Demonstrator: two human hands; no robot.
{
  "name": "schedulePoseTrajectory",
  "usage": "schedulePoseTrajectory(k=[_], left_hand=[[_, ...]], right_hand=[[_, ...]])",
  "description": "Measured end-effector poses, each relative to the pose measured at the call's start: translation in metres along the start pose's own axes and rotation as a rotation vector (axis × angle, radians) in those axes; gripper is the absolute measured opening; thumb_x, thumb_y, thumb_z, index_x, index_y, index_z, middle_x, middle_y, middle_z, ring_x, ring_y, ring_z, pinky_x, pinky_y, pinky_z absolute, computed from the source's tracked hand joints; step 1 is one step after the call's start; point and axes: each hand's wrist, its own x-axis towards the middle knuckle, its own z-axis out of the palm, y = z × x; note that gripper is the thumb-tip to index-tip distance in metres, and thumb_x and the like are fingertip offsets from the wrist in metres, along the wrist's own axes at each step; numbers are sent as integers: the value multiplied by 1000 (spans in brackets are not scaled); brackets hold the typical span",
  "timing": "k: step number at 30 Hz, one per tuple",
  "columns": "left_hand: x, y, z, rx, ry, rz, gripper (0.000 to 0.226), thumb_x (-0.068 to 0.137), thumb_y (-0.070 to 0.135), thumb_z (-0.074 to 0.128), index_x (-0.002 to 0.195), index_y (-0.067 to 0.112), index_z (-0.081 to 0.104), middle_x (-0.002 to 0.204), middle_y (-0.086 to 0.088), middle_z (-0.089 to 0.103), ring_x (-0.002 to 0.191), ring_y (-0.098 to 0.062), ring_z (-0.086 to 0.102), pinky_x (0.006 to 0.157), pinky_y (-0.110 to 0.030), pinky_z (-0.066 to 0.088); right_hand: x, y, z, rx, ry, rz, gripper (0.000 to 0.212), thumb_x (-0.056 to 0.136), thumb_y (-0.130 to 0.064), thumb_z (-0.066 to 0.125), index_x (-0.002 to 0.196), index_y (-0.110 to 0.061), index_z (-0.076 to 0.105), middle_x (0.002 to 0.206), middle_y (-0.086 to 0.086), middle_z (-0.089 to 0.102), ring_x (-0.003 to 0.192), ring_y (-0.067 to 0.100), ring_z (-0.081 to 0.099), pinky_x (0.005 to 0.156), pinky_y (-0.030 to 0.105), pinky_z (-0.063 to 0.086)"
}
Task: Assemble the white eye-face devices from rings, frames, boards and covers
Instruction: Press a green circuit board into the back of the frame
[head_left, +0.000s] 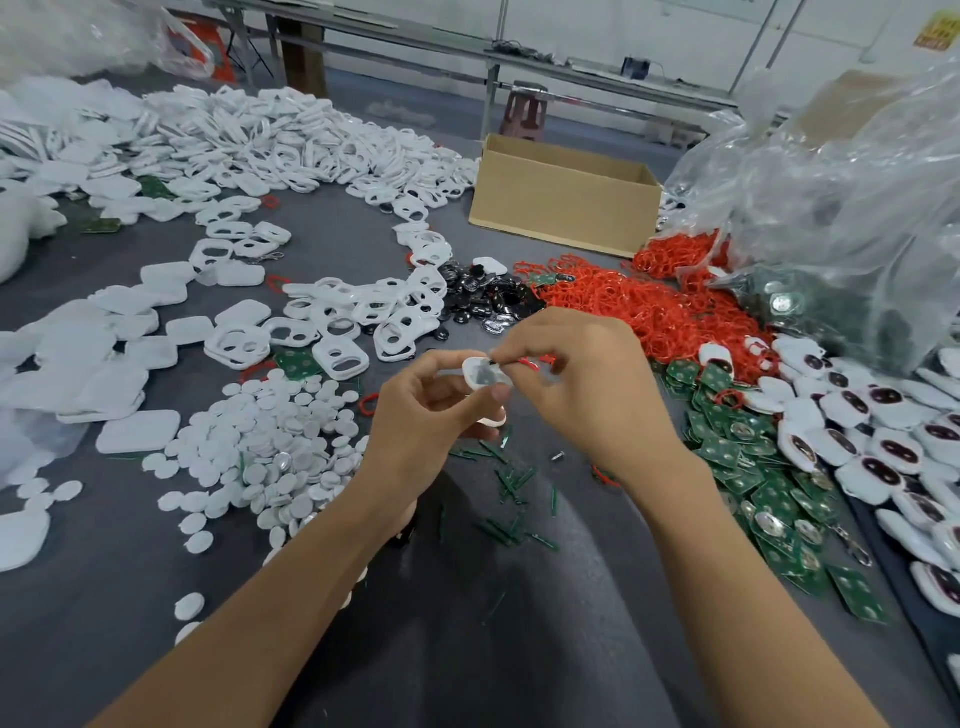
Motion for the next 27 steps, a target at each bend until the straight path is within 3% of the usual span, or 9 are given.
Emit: schedulePoseTrajectory(k=[7,10,16,18,22,27], left_hand=[[1,1,-1,-37,2,13,44,67,20,79,106,5,67,79,-12,74,68,-21,68,61,-27,55],[2,1,-2,-57,17,10,46,65,19,79,107,4,66,79,-11,74,67,-22,70,60,-27,55],[3,1,-3,-76,18,5,47,62,22,82,106,11,67,81,-13,75,69,-22,72,61,-27,56],[3,0,-3,-73,10,1,50,60,24,82,106,12,67,80,-13,74,70,-22,72,62,-28,56],[3,0,-3,-50,-13,-9,49,62,18,81,108,10,65,80,-12,75,71,-21,71,63,-27,56],[3,1,-1,-53,-43,-12,48,64,12,79,109,8,65,80,-11,75,72,-22,71,64,-28,57]], right_hand=[[0,-2,8,68,90,-48,11,76,-6,75,81,-15,79,87,-2,73,78,16,66,67,26,49],[0,-2,5,76,42,-66,16,78,-6,72,88,-16,79,92,-1,74,84,15,68,74,27,52],[2,1,-2,125,-116,9,24,79,1,71,94,-16,78,101,-1,73,92,9,65,78,1,40],[2,1,-3,171,-126,55,24,79,1,71,93,-16,78,96,-6,73,90,7,64,77,3,43],[2,3,-4,163,-144,115,21,78,-4,73,92,-20,77,87,-4,74,77,9,66,76,25,51],[2,5,-5,140,-147,121,22,78,-7,74,97,-18,73,82,-4,69,74,9,63,75,28,52]])
